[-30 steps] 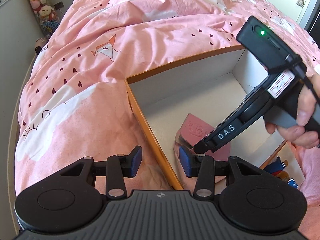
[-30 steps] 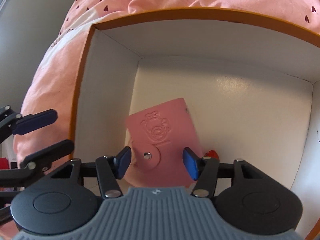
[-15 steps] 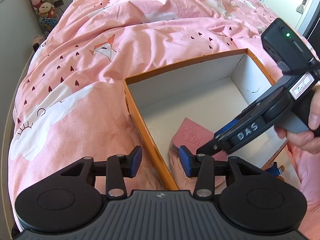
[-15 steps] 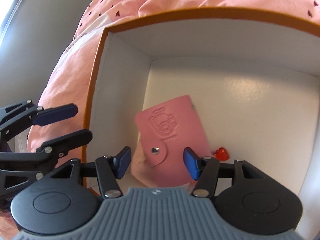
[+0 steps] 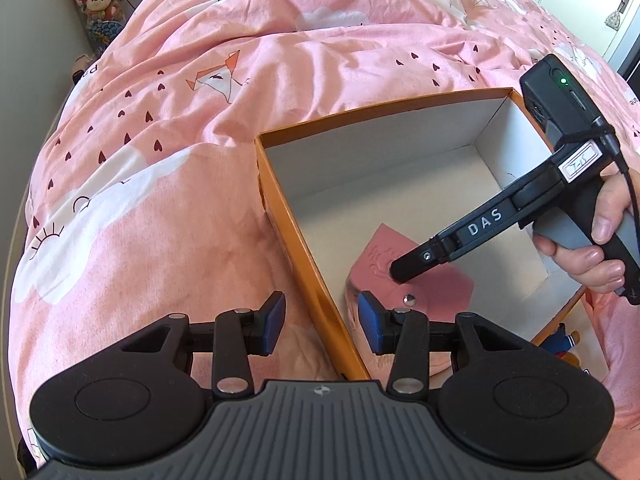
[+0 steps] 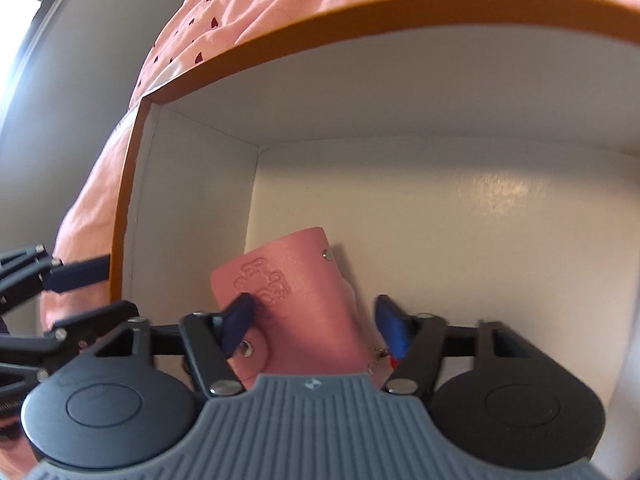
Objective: Organize objects
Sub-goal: 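Lower the pink card holder into the box and open the right tool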
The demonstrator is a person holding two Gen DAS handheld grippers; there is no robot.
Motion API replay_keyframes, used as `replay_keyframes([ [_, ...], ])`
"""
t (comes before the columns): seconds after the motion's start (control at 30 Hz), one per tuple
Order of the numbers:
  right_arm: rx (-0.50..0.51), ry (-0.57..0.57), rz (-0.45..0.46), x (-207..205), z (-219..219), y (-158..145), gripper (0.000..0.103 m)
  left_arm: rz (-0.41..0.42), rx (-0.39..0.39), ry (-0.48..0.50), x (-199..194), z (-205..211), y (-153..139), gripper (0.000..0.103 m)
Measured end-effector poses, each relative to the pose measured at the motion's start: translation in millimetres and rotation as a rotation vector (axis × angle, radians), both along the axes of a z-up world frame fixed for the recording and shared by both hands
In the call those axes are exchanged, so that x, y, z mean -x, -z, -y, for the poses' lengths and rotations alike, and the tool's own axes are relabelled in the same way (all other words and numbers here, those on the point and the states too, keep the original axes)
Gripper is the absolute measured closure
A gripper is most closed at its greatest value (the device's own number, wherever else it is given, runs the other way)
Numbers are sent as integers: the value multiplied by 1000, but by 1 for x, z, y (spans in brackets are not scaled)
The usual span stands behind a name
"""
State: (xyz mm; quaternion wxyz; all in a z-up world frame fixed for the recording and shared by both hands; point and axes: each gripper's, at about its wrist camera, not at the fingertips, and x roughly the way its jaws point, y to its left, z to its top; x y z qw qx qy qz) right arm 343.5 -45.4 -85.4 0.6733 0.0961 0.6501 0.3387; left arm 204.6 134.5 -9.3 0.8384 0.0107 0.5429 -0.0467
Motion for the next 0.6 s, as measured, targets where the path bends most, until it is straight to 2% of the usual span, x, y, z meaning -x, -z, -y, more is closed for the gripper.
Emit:
replay_keyframes([
  [0.17,-31,86,-71,11,14,-7,75,-13,5,-5,-1,-1,6,57],
  [0.23,-70,128,-106,19,22,-11,80,-12,10,-10,-1,-1,6,58],
  [0.43,-116,255,-146,48,40,-6,83,-7,5,-13,2,0,4,59],
  [0.53,-132,245,-156,52,39,3,83,-10,-3,-13,2,1,3,59],
  [0.6,-123,201,-113,51,31,3,82,-12,-2,-12,2,2,3,59],
])
